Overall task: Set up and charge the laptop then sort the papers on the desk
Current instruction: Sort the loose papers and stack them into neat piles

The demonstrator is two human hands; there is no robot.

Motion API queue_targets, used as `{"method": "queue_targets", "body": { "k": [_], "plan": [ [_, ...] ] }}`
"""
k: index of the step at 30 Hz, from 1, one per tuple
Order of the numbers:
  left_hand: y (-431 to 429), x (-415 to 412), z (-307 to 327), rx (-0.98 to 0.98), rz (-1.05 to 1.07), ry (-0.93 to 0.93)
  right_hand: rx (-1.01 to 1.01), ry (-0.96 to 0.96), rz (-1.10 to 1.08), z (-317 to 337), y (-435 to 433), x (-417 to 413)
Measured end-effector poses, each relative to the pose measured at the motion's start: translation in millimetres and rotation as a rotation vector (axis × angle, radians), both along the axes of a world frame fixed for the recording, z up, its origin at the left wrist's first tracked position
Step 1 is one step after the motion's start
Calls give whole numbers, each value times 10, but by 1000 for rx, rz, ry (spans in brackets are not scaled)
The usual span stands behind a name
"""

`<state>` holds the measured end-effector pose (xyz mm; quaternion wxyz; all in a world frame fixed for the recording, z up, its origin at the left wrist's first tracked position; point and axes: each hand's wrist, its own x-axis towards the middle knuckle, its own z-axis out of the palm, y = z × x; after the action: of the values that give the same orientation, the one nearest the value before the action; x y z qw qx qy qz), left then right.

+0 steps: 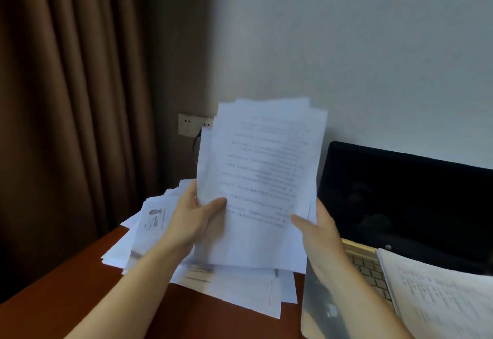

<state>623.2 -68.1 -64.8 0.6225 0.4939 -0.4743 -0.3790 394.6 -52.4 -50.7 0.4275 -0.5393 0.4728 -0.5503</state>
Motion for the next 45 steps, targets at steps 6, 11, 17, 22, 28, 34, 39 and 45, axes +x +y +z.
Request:
{"method": "queue_targets", "body": {
  "k": [6,11,17,22,28,34,39,45],
  "plan": [
    [83,26,-56,12,-55,-168,188,30,13,-117,-75,-104],
    [158,58,15,-36,-138,-254,112,22,-16,35,-47,-165],
    [236,8,79,-224,-73,-170,2,33,23,114,-10,-150],
    [223,35,80,-210,-98,-144,-70,29,-18,102,-6,-153],
    [231,-2,56,-237,-59,-183,-180,73,-24,163,12,-99],
    [234,-25,36,-242,23,-98,-182,136,-7,68,5,-47],
    [241,-50,41,-308,70,-156,-253,68,-7,121,24,-5],
    [192,-24,-18,-253,93,-272,-172,111,-34,-39,28,86]
  ]
}}
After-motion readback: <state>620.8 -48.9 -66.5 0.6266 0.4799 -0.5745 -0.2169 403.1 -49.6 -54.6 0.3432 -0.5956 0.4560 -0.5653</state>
